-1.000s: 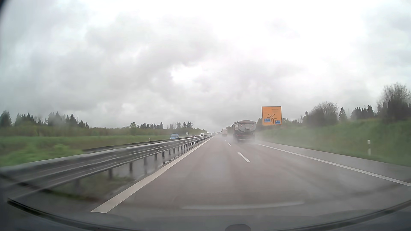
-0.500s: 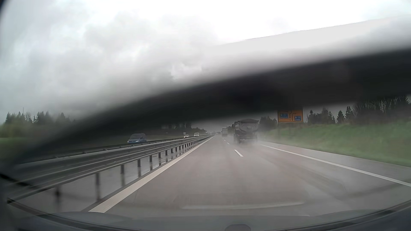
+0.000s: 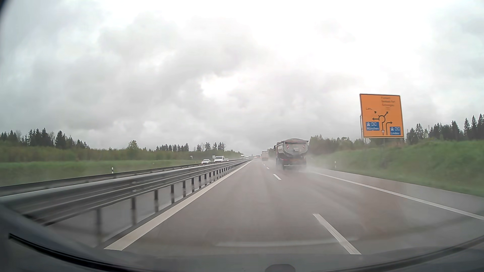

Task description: Follow the waypoints while adhering to traffic rules and regulations

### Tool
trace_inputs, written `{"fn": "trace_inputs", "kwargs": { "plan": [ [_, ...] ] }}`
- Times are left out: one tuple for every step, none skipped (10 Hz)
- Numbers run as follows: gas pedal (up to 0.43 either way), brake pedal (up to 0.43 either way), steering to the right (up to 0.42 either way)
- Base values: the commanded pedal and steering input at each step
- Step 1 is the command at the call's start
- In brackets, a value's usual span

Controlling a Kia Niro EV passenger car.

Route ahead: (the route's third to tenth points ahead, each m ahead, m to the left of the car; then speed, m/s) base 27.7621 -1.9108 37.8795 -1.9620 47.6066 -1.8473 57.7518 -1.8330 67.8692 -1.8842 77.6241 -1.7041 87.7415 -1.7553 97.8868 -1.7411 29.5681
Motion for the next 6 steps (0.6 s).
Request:
{"fn": "trace_inputs", "kwargs": {
  "plan": [
    [0.240,0.000,-0.002],
    [0.228,0.000,-0.001],
    [0.220,0.000,-0.002],
    [0.220,0.000,-0.002],
    [0.220,0.000,-0.001],
    [0.209,0.000,-0.002]
  ]
}}
